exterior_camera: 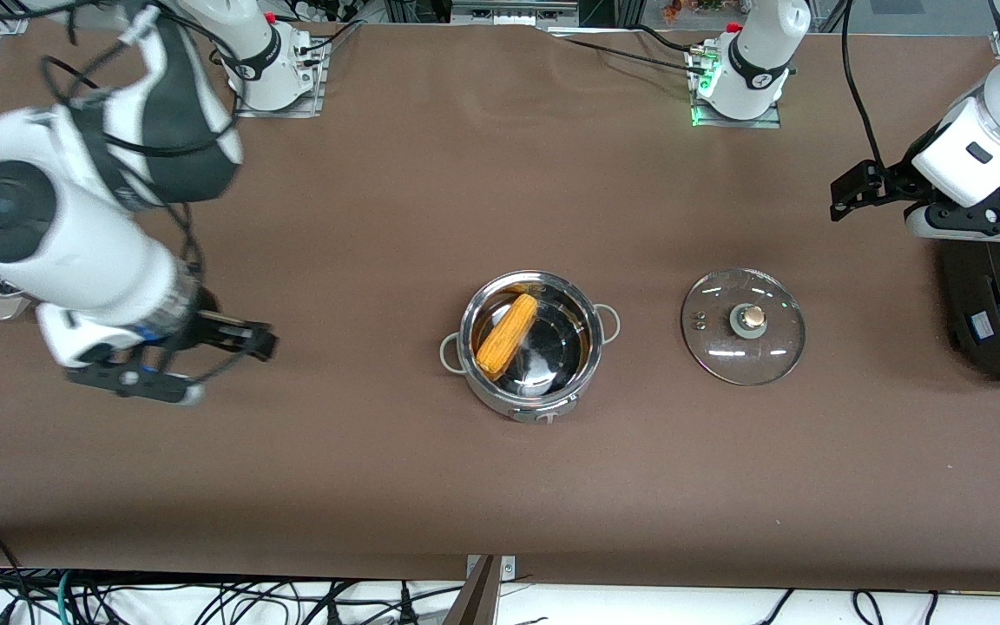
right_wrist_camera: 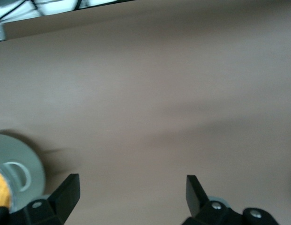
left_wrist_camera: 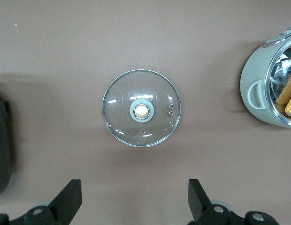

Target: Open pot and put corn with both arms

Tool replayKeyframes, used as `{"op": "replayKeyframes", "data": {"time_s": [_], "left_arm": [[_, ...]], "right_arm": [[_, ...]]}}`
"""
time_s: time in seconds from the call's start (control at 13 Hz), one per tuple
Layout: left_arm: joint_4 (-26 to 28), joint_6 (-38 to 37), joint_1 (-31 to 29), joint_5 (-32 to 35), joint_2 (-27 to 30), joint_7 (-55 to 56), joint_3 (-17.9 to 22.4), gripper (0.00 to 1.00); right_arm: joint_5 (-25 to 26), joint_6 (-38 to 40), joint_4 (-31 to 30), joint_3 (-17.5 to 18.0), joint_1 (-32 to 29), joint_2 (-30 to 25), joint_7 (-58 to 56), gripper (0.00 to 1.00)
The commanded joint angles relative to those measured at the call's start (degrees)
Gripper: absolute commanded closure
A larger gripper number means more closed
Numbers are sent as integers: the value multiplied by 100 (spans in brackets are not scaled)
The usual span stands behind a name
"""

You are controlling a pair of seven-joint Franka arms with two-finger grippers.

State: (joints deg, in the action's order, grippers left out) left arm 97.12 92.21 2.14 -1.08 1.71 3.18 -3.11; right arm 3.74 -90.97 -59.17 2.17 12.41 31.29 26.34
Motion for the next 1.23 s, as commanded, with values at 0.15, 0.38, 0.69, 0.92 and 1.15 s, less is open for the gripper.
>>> {"op": "replayKeyframes", "data": {"time_s": [0.15, 0.38, 0.69, 0.92, 1.15], "left_arm": [[-167, -133, -21, 47, -57, 51, -32, 0], [-167, -133, -21, 47, -57, 51, -32, 0], [-167, -142, -21, 47, -48, 51, -41, 0], [-167, -142, -21, 47, -48, 51, -41, 0], [-167, -142, -21, 47, -48, 51, -41, 0]], "right_arm": [[-75, -360, -2728, 152, -1124, -1931, -1470, 0], [-92, -422, -3038, 152, -1521, -2433, -1922, 0], [-189, -175, -3540, 161, -1662, -3146, -1983, 0], [-110, -18, -3584, 152, -1838, -3296, -2957, 0], [-119, 35, -3436, 135, -1918, -3034, -2977, 0]]}}
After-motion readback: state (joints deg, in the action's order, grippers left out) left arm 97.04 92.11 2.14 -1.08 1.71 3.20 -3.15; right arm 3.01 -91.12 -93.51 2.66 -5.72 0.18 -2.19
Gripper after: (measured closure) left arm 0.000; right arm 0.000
